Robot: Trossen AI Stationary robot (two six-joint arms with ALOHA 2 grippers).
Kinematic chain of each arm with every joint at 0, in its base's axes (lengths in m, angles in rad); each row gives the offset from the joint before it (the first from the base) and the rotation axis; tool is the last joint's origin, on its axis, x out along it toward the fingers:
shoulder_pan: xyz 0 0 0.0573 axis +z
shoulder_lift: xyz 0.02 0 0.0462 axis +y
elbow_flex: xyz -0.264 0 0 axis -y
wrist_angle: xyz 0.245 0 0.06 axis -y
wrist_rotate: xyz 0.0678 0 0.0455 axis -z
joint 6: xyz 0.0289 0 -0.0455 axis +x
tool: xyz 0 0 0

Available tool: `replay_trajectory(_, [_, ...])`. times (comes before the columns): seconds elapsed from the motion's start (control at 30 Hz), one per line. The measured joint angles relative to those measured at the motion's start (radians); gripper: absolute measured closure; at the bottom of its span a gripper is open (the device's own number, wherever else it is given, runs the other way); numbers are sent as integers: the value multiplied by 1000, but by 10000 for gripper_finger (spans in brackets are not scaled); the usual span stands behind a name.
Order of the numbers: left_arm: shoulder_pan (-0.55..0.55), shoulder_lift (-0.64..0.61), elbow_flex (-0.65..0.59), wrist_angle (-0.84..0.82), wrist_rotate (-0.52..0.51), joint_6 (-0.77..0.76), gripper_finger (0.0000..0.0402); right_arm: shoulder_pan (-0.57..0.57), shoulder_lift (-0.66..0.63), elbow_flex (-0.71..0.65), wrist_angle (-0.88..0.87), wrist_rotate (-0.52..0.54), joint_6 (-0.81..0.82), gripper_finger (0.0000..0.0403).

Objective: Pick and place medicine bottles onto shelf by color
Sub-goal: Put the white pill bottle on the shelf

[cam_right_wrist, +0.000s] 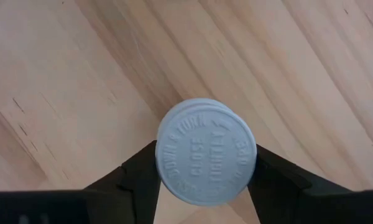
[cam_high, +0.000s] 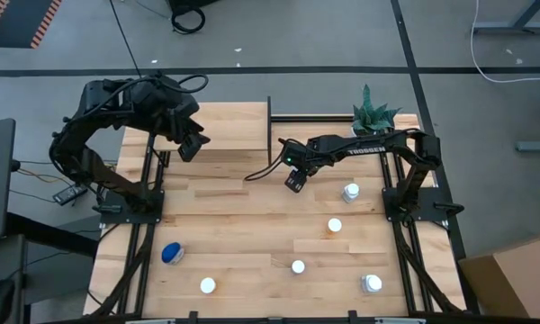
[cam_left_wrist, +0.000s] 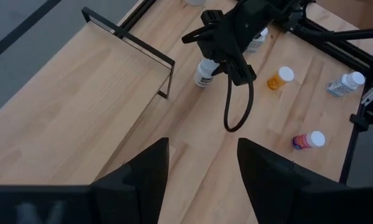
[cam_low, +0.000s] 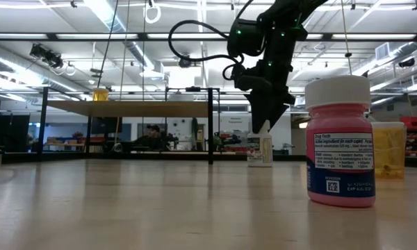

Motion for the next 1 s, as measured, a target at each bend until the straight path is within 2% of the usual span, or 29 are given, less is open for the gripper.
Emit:
replay_trajectory(0.27, [0,0,0,0,0,1,211,-2,0,115,-40,-3,-49,191])
replay_trajectory(0.53, [0,0,0,0,0,1,214,-45,0,376,-316,3,-101,190])
replay_trajectory(0.73, [0,0,0,2,0,1,217,-121,-1,564,-323,67,-43,190])
replay_trajectory(1.0, [0,0,0,4,0,0,219,-230,-3,669,-302,40,-41,190])
